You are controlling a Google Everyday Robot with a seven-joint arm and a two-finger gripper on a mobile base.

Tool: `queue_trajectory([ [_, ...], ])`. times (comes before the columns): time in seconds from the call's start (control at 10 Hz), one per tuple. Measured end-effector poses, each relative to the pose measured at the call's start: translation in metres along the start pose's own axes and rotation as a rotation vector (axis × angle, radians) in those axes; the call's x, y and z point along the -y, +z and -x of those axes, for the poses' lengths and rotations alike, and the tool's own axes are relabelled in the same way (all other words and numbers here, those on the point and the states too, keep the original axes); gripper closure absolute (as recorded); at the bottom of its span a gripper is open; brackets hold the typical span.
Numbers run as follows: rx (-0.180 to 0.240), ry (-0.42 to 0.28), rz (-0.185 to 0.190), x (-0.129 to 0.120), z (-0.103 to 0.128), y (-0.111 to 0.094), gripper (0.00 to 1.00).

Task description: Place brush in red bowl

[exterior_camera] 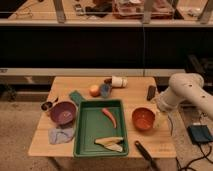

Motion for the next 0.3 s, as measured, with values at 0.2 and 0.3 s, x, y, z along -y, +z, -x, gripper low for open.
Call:
queue_trajectory([
  [0.2,0.001,-0.001,0.0,0.0004,0.0009,-0.0002,0.2],
  [0.3,0.001,0.001,-0.001,0.0002,0.0005,-0.0003,0.2],
])
